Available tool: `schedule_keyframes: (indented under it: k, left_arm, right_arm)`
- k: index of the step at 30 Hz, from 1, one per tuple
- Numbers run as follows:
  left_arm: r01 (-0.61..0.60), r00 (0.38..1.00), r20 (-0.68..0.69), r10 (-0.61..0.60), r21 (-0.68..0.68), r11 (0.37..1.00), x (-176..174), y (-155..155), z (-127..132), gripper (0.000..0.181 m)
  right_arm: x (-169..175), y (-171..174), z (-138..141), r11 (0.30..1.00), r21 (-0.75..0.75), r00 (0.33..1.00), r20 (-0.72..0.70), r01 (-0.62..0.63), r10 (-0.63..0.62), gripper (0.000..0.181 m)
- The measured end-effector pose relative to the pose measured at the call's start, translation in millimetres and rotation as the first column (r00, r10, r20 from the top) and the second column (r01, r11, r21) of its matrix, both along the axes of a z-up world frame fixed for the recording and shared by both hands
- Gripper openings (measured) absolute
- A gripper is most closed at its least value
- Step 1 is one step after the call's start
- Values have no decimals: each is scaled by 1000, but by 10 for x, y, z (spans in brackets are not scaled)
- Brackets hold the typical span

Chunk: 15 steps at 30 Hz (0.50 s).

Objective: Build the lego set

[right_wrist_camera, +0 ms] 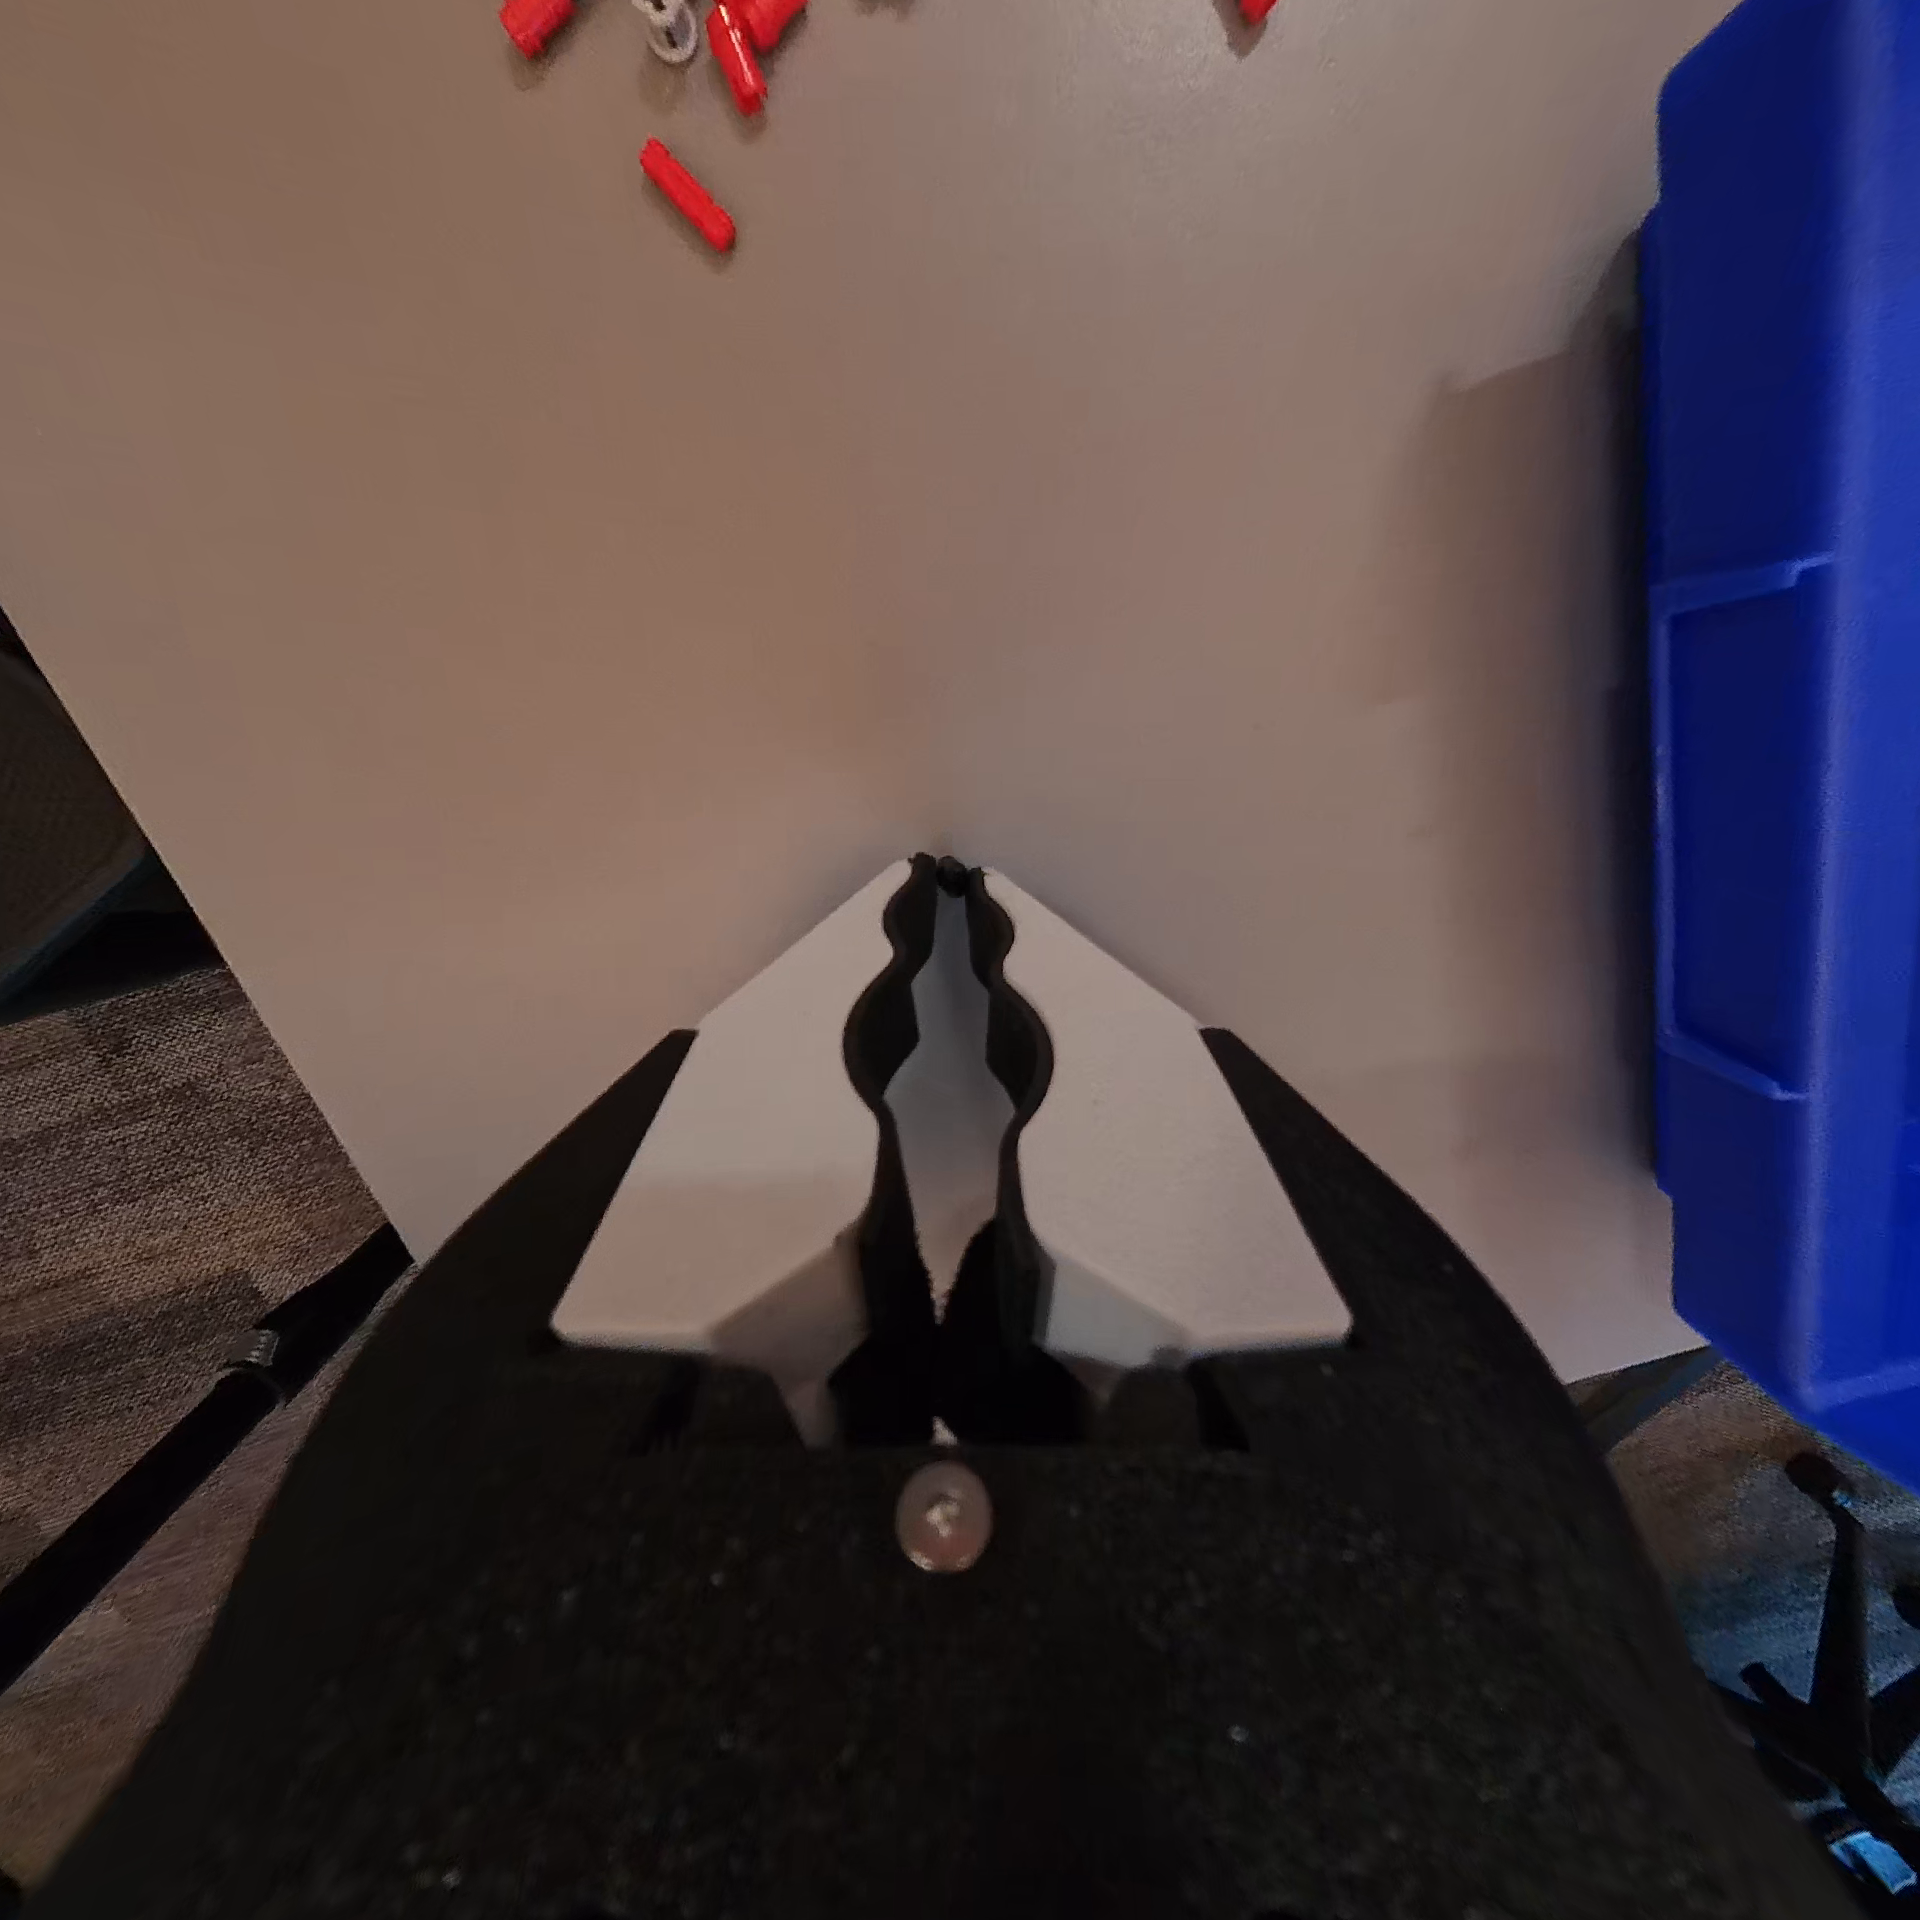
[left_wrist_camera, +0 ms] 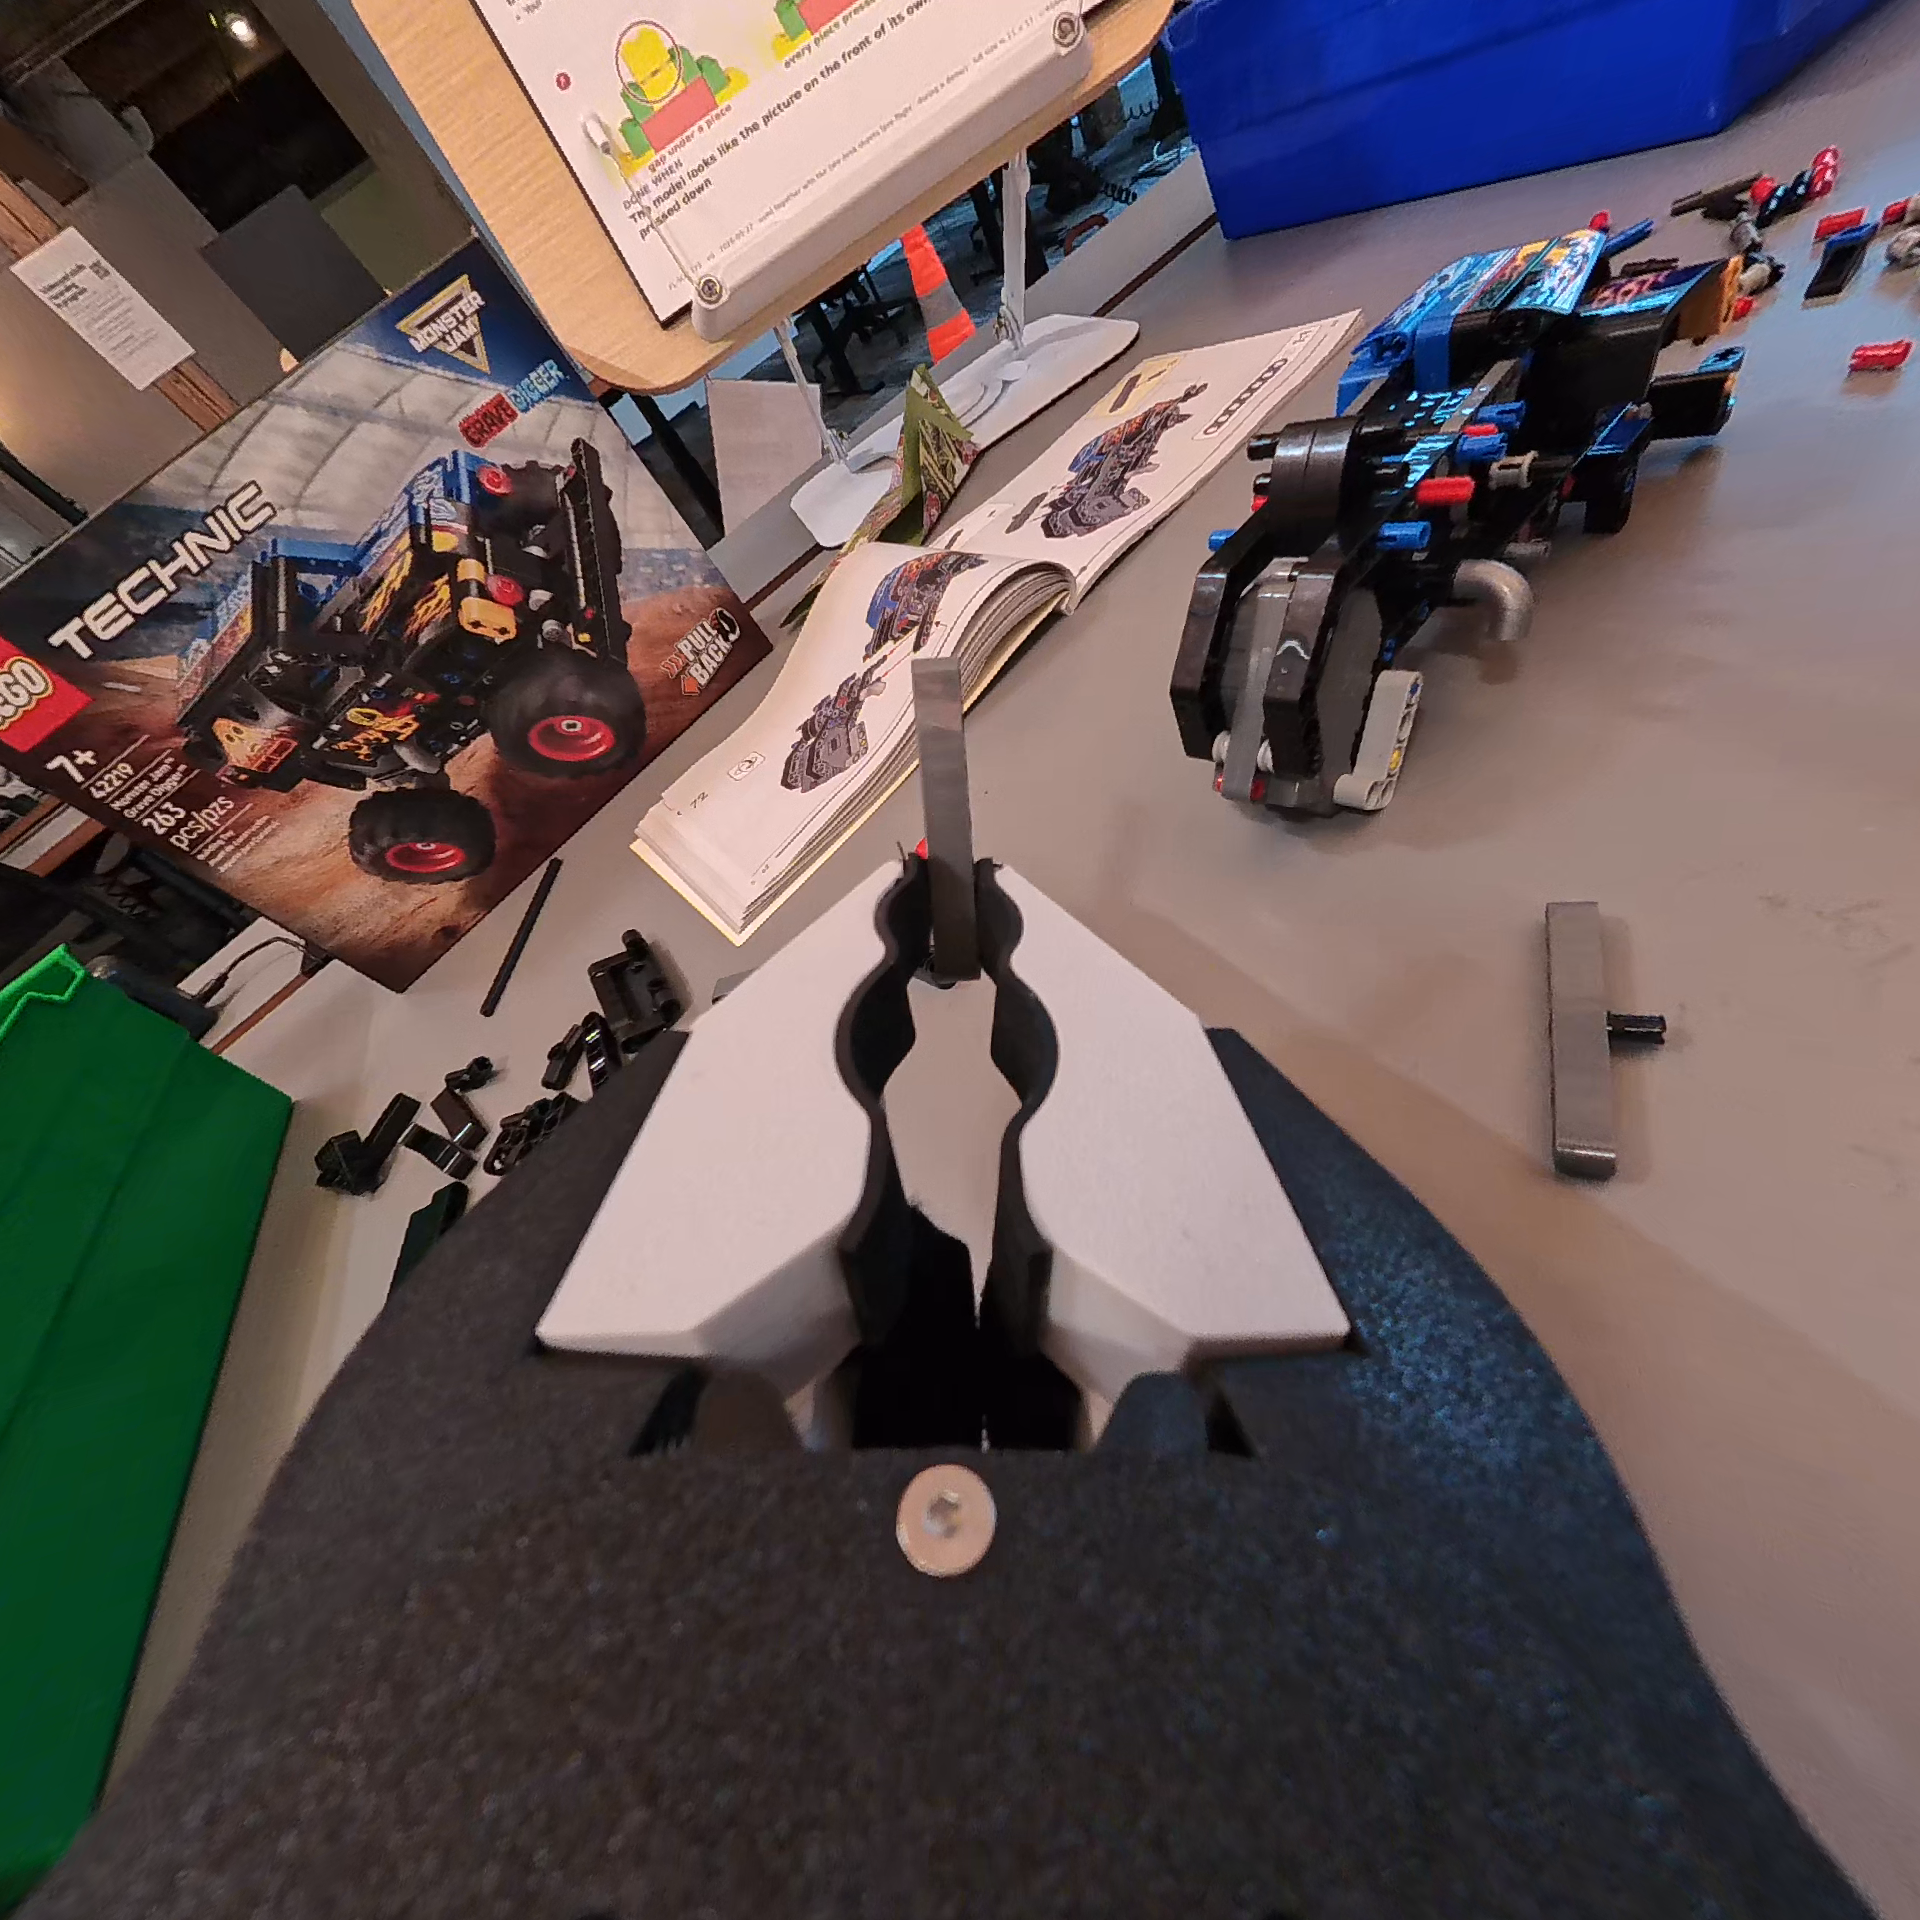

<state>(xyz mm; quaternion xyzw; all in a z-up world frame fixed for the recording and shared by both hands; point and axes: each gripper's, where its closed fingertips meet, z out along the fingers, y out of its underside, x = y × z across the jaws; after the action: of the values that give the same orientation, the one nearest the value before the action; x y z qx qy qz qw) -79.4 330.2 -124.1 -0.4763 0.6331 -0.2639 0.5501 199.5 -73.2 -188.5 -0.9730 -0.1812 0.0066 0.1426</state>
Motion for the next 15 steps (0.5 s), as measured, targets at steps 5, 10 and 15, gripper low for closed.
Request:
schedule_keyframes:
  k: [5, 10, 15]
  left_arm:
    - [-1, 1000, -1, 1, 0, 1000, 0, 2, -2, 6]
    - [6, 1000, 20, -6, -16, 1000, -2, -7, 35, 6]
    - [247, 963, 193, -186, -376, 893, 184, -520, 329, 6]
  right_arm:
    - [-44, 70, 47, 999, 34, 1000, -4, -13, 13, 5]
    - [-199, 462, 382, 972, 233, 999, -44, -5, 15, 4]
    - [-997, 1547, 1255, 779, 618, 994, 81, -108, 73, 4]
